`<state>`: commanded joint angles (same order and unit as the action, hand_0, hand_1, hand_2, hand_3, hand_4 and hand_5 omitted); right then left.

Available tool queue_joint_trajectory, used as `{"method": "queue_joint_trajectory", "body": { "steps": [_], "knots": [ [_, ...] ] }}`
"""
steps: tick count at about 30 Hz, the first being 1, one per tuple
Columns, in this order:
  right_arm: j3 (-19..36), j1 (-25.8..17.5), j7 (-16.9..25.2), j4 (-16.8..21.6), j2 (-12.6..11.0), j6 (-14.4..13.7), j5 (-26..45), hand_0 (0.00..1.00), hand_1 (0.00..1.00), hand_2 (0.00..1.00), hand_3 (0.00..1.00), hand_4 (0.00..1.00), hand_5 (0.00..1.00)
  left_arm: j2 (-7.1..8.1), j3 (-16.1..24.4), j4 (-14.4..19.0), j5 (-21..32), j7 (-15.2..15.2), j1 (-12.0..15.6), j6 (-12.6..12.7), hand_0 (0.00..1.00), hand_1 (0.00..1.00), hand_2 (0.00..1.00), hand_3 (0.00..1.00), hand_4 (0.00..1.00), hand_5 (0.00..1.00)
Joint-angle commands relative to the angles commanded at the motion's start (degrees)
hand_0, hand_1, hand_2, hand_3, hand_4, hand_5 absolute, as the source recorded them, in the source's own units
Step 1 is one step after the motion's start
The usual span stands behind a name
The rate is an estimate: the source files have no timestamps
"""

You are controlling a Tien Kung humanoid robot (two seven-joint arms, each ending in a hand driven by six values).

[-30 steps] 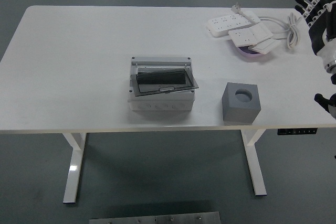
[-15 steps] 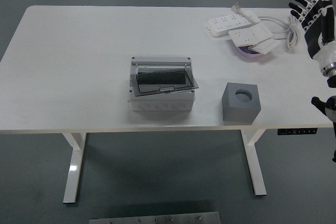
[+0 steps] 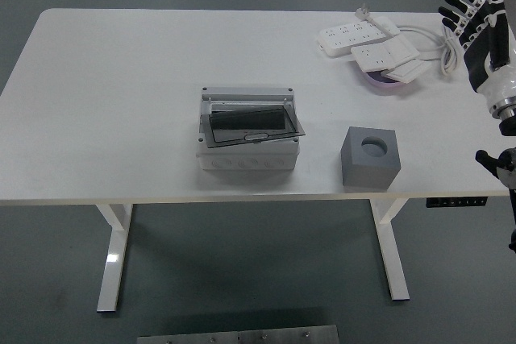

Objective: Fetch the battery,place it into the box,close the lid of the box

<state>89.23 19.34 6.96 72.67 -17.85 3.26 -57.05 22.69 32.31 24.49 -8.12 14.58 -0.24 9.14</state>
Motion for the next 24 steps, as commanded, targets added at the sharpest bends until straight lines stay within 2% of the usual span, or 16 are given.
{"method": "queue_joint_trajectory", "body": {
  "steps": [8, 9, 14, 15, 20, 21, 24],
  "knots": [
    [0.25, 0.34, 0.02, -0.03, -0.24, -0.19, 0.06, 0.905, 0.822, 0.828, 0.839, 0.998, 0.998, -0.26, -0.70, 0.03, 1.20, -0.49, 0.49, 0.03, 0.655, 0.702, 0.570, 0.574, 0.631, 0.091],
    [0.29, 0.36, 0.02, -0.03, -0.25, -0.21, 0.08, 0.892, 0.814, 0.820, 0.826, 0.998, 0.970, -0.28, -0.78, 0.03, 1.34, -0.56, 0.55, 0.04, 0.655, 0.702, 0.570, 0.573, 0.631, 0.091],
    [0.45, 0.56, 0.04, -0.10, -0.20, -0.55, 0.10, 0.892, 0.814, 0.820, 0.826, 0.998, 0.970, -0.39, -1.13, 0.02, 1.96, -0.84, 0.72, 0.10, 0.655, 0.702, 0.570, 0.573, 0.631, 0.091],
    [0.47, 0.59, 0.04, -0.14, -0.17, -0.61, 0.09, 0.886, 0.809, 0.817, 0.818, 0.998, 0.932, -0.40, -1.17, 0.03, 2.03, -0.86, 0.72, 0.12, 0.655, 0.702, 0.570, 0.574, 0.631, 0.091],
    [0.33, 0.84, -0.07, -0.25, -0.12, -0.71, 0.00, 0.886, 0.809, 0.817, 0.818, 0.998, 0.932, -0.54, -1.30, 0.09, 2.35, -0.92, 0.60, 0.41, 0.655, 0.702, 0.570, 0.574, 0.631, 0.091],
    [0.29, 0.90, -0.08, -0.25, -0.12, -0.70, -0.01, 0.884, 0.805, 0.813, 0.805, 0.971, 0.819, -0.56, -1.36, 0.09, 2.47, -0.97, 0.55, 0.42, 0.655, 0.702, 0.570, 0.573, 0.632, 0.093],
    [0.19, 1.02, -0.09, -0.27, -0.15, -0.66, -0.06, 0.884, 0.805, 0.813, 0.805, 0.971, 0.819, -0.52, -1.76, 0.03, 3.19, -1.33, 0.37, 0.45, 0.655, 0.702, 0.570, 0.573, 0.632, 0.093]
  ]
}}
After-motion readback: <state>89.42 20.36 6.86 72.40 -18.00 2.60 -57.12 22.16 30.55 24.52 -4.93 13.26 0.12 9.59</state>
